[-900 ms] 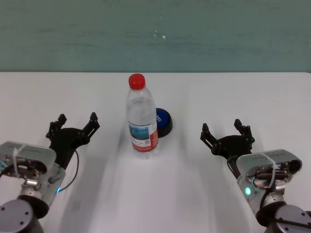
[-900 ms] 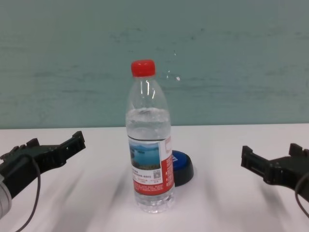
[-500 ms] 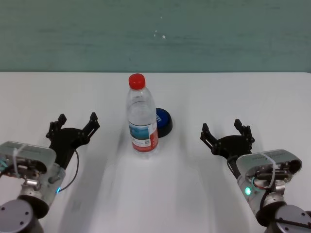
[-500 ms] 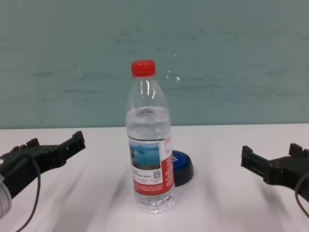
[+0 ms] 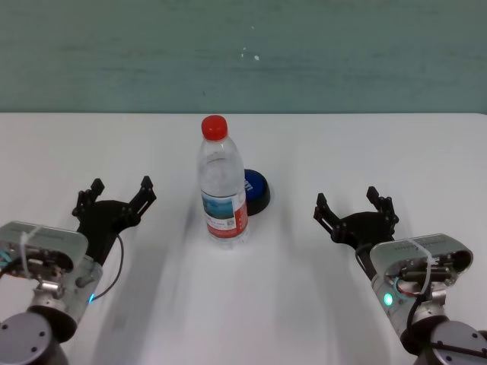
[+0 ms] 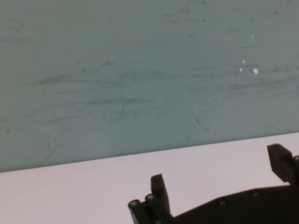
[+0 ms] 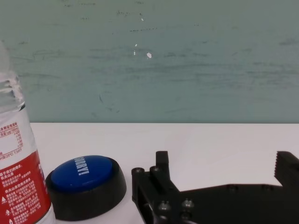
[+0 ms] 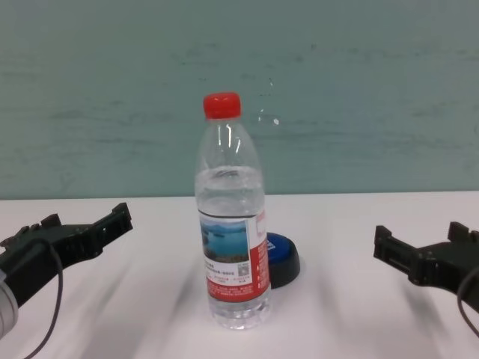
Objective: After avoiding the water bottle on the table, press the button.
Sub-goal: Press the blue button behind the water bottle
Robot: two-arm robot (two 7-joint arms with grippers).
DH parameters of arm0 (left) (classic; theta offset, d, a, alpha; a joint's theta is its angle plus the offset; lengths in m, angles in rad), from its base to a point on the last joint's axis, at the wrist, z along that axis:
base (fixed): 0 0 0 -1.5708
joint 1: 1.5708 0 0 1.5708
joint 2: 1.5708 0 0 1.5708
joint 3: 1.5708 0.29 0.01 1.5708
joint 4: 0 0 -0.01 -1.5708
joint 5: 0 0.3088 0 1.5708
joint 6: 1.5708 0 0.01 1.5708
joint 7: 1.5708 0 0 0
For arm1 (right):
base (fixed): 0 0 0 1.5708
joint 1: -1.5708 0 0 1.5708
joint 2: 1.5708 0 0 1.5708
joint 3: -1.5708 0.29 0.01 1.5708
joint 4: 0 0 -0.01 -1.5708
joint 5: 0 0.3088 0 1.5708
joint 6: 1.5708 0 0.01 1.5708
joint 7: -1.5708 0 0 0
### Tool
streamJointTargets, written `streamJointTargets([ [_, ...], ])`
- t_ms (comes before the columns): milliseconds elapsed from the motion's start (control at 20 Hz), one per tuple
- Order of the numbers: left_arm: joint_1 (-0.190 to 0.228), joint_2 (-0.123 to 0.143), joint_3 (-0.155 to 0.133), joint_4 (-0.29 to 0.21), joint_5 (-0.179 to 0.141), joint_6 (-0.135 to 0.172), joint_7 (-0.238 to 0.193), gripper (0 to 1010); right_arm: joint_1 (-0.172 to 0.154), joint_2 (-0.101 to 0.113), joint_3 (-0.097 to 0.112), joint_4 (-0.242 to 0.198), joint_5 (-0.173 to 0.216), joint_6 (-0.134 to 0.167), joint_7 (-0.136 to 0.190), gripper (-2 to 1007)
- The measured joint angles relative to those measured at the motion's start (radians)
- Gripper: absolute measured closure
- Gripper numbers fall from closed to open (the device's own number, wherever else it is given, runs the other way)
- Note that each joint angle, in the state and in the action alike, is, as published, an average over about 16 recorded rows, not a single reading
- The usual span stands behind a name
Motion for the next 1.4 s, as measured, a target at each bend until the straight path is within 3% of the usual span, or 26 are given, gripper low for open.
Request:
streamJointTargets([
  [450,0.001,-0.001,-0.001,-0.002,0.003,0.001,0.003,10,0.0,0.0,0.0,0.0,0.0,0.0,0.0,1],
  [800,0.028,-0.002,-0.013,-0.039,0.038,0.011,0.026,10,0.0,0.0,0.0,0.0,0.0,0.0,0.0,1],
  [1050,0.085,0.007,-0.036,-0.105,0.065,0.022,0.029,10,0.0,0.0,0.0,0.0,0.0,0.0,0.0,1],
  [1400,0.205,0.031,-0.072,-0.222,0.088,0.023,0.001,10,0.0,0.0,0.0,0.0,0.0,0.0,0.0,1],
])
